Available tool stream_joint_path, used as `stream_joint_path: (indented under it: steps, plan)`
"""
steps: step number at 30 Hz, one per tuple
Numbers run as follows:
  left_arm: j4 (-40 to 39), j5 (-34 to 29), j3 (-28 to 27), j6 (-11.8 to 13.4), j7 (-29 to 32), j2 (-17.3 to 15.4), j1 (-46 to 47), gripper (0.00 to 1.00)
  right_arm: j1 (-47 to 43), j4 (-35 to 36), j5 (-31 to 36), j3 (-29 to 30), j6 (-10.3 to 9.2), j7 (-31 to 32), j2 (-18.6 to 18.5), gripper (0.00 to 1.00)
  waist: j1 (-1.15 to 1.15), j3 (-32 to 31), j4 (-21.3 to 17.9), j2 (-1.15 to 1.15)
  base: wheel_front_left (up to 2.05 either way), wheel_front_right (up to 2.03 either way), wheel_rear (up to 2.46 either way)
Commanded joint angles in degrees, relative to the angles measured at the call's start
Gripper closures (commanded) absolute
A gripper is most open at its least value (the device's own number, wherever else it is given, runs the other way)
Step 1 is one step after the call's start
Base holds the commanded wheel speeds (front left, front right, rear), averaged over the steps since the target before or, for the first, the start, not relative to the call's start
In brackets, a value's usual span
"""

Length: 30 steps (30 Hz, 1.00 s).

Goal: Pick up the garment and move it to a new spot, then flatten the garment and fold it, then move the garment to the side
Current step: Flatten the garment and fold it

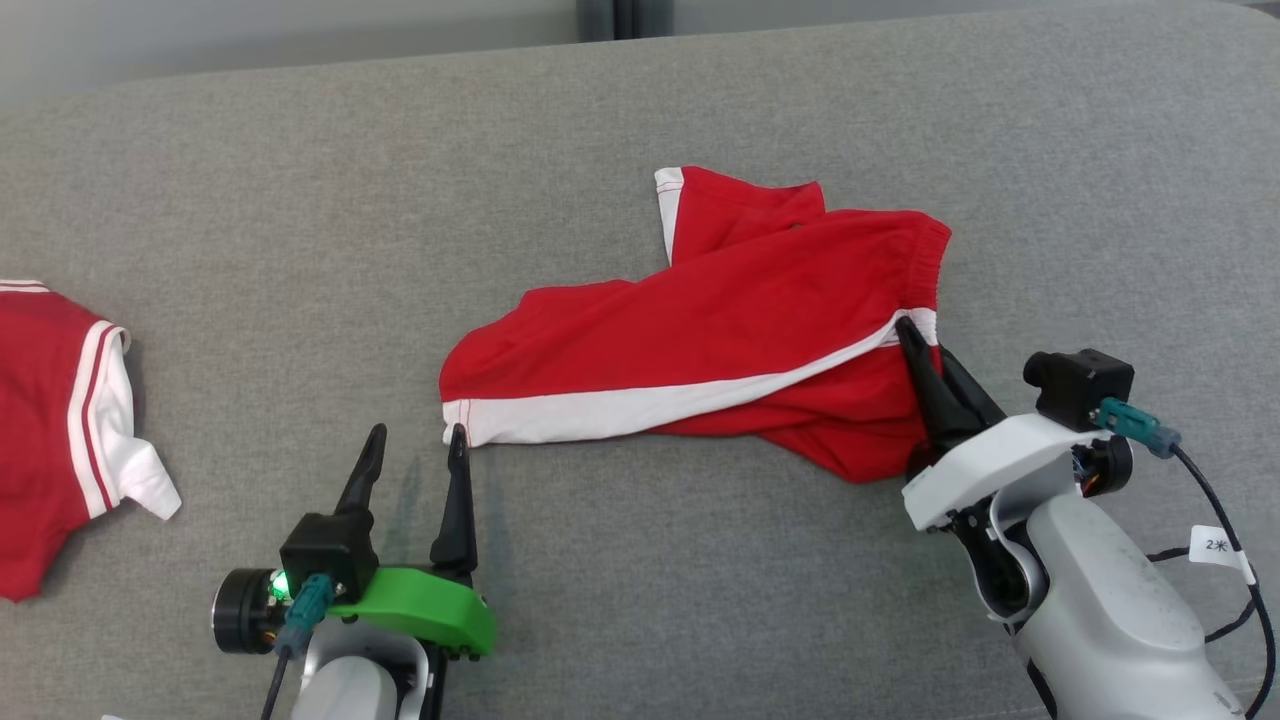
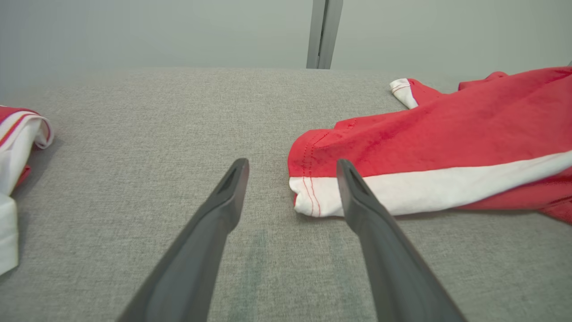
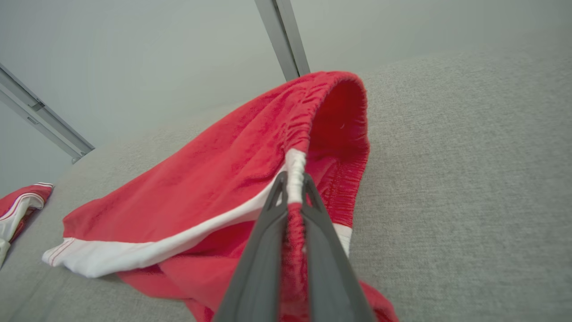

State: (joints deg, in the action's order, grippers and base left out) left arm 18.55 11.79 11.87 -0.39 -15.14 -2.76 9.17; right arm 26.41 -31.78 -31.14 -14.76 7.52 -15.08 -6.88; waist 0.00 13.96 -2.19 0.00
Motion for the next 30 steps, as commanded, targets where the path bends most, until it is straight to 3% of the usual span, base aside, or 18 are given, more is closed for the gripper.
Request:
stream_joint_path:
  steps: [1,9,15,16,17,18,19,20,30]
  plan:
    - [0.4,1.3,0.2,-0.8,0.0,-0.3,1.2,0.0,-1.0,0.4,0.0,0.8,-0.06,-0.1,-0.6,1.0,0.0,0.1,-0.1,0.0,0.0,0.0,0.0]
    - [7.4,6.8,2.3,-4.9,0.0,-0.3,4.4,0.0,-1.3,1.2,1.2,2.2,-0.06,-0.1,-0.6,1.0,0.0,1.7,-1.1,0.0,0.0,0.0,0.0]
    - [11.5,9.5,4.0,-6.1,0.0,-0.3,6.6,0.0,-1.2,1.8,1.9,2.4,-0.06,-0.1,-0.3,1.0,0.0,2.9,-1.6,0.0,0.0,0.0,0.0]
    - [11.8,9.8,4.1,-6.2,0.0,-0.3,6.8,0.07,-1.2,1.9,2.0,2.4,-0.06,-0.1,-0.2,1.0,0.0,3.0,-1.6,0.0,0.0,0.0,0.0]
    - [12.1,10.0,4.2,-6.3,0.0,-0.3,6.9,0.47,-1.3,2.0,2.1,2.5,-0.06,-0.1,-0.2,1.0,0.0,3.1,-1.7,0.0,0.0,0.0,0.0]
    - [12.2,10.1,4.2,-6.4,0.0,-0.3,7.0,0.54,-1.3,2.0,2.1,2.5,-0.06,-0.1,-0.2,1.0,0.0,3.1,-1.7,0.0,0.0,0.0,0.0]
    - [12.3,10.2,4.3,-6.5,0.0,-0.3,7.0,0.73,-1.3,1.9,2.2,2.5,-0.06,-0.1,-0.1,1.0,0.0,3.1,-1.7,0.0,0.0,0.0,0.0]
    - [12.2,10.3,4.4,-6.5,0.0,-0.3,7.0,1.0,-1.3,1.9,2.3,2.5,-0.06,-0.1,-0.1,1.0,0.0,3.1,-1.7,0.0,0.0,0.0,0.0]
    - [6.0,9.4,2.5,-6.9,0.0,-0.3,5.0,1.0,-1.7,5.6,3.1,3.5,-0.06,-0.1,-0.1,1.0,0.0,0.4,-0.9,0.0,0.0,0.0,0.0]
